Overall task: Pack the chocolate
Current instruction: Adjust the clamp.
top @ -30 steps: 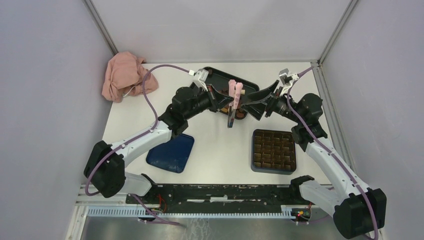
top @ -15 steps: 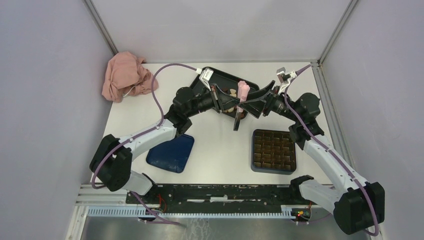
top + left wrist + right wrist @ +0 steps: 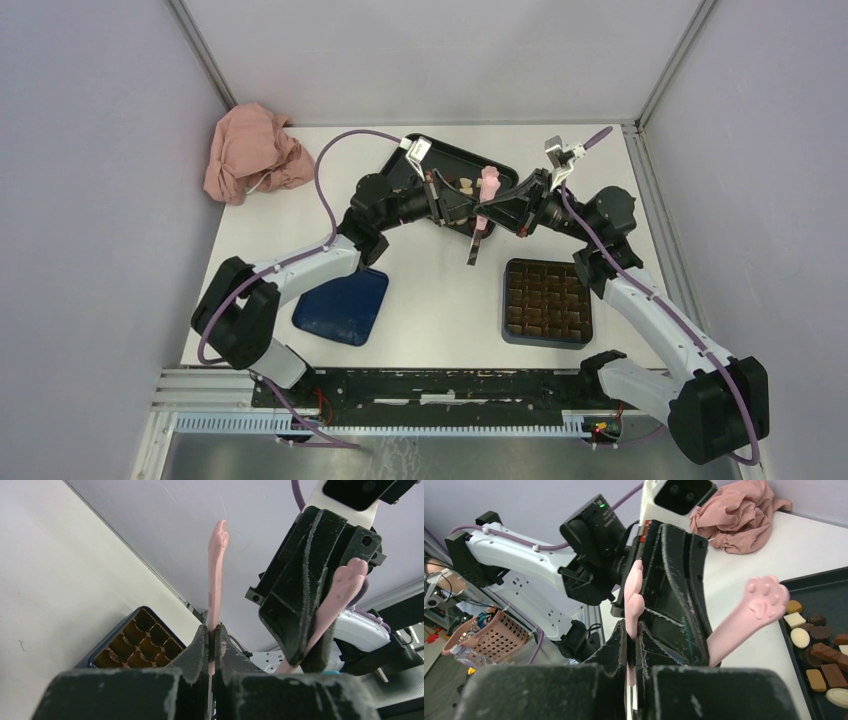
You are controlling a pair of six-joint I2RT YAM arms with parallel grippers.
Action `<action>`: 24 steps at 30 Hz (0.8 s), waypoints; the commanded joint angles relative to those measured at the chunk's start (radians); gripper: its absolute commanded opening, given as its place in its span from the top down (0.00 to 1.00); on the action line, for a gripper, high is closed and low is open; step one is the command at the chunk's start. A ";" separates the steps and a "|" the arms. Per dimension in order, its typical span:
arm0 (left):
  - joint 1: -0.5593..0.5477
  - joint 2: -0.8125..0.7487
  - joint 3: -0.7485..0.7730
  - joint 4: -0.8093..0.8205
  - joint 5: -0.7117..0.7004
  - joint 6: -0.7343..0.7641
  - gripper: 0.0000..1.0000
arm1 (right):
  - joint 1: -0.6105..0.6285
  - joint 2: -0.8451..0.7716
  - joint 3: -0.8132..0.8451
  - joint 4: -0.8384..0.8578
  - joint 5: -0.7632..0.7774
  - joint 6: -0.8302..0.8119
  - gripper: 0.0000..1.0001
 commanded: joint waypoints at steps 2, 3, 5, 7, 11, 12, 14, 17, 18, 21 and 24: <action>0.063 0.058 -0.038 0.185 0.015 -0.212 0.98 | 0.007 -0.005 0.048 0.116 -0.074 -0.004 1.00; 0.071 0.076 -0.048 0.206 0.018 -0.242 0.98 | 0.011 -0.009 0.056 0.132 -0.089 -0.004 1.00; 0.078 0.109 -0.054 0.209 0.026 -0.275 0.98 | 0.021 -0.016 0.071 0.147 -0.112 -0.013 1.00; 0.079 0.139 -0.055 0.187 0.025 -0.284 0.98 | 0.030 -0.024 0.088 0.146 -0.131 -0.030 1.00; 0.087 0.173 -0.070 0.179 0.000 -0.294 0.98 | 0.042 -0.044 0.120 0.074 -0.142 -0.115 1.00; 0.088 0.178 -0.074 0.216 0.008 -0.304 0.98 | 0.043 -0.046 0.127 0.023 -0.129 -0.148 1.00; 0.086 0.183 -0.062 0.297 0.035 -0.327 0.98 | 0.042 -0.043 0.138 -0.100 -0.076 -0.238 1.00; 0.085 0.175 -0.019 0.348 0.089 -0.320 0.98 | 0.035 -0.035 0.113 -0.119 -0.032 -0.232 0.99; 0.085 0.171 -0.008 0.354 0.104 -0.315 0.98 | 0.034 -0.030 0.105 -0.087 -0.030 -0.204 0.99; 0.091 0.152 -0.011 0.353 0.111 -0.305 0.73 | 0.014 -0.015 0.110 -0.011 -0.032 -0.127 1.00; 0.109 0.128 -0.063 0.376 0.087 -0.316 0.51 | -0.022 -0.002 0.133 0.053 -0.038 -0.047 1.00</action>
